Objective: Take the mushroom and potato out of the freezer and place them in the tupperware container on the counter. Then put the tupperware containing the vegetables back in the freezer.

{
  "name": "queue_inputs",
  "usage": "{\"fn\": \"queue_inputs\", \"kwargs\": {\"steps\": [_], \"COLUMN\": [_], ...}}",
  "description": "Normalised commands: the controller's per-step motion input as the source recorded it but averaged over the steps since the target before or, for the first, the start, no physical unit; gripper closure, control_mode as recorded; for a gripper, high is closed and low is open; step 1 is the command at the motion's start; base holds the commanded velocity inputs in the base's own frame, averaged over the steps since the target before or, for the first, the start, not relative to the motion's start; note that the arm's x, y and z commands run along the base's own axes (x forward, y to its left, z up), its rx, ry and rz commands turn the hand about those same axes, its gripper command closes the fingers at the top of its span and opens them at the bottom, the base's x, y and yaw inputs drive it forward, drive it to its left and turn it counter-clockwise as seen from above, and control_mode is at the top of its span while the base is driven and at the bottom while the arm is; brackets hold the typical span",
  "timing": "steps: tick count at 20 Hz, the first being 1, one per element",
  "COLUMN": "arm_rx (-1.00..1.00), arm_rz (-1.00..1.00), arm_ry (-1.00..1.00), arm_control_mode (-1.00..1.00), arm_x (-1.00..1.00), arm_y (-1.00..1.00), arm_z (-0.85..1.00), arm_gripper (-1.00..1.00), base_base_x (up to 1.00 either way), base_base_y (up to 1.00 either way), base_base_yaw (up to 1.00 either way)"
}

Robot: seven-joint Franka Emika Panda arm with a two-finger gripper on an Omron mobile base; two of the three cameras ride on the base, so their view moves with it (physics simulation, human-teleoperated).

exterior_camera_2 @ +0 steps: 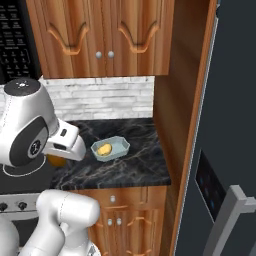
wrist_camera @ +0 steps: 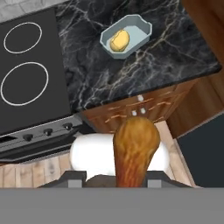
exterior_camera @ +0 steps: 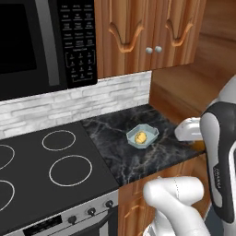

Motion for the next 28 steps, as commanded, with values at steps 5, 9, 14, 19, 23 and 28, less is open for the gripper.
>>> {"fn": "queue_inputs", "kwargs": {"steps": [5, 9, 14, 19, 23, 28], "arm_rx": [0.0, 0.0, 0.0, 0.0, 0.0, 0.0], "arm_rz": [0.0, 0.0, 0.0, 0.0, 0.0, 0.0], "arm_ry": [0.02, 0.0, 0.0, 0.1, 0.2, 0.2], "arm_control_mode": [-1.0, -1.0, -1.0, -1.0, -1.0, -1.0], "arm_x": [0.55, 0.93, 1.0, 1.0, 1.0, 1.0], "arm_y": [-0.07, -0.23, 0.0, 0.05, 0.0, 0.0], "arm_z": [-0.23, -0.51, -0.55, -0.53, -0.48, -0.41], "arm_gripper": [1.0, 1.0, 1.0, 1.0, 1.0, 1.0], "base_base_x": [0.16, 0.0, 0.0, 0.0, 0.0, 0.0], "base_base_y": [0.0, 0.0, 0.0, 0.0, 0.0, 0.0], "base_base_yaw": [-0.01, 0.0, 0.0, 0.0, 0.0, 0.0]}}
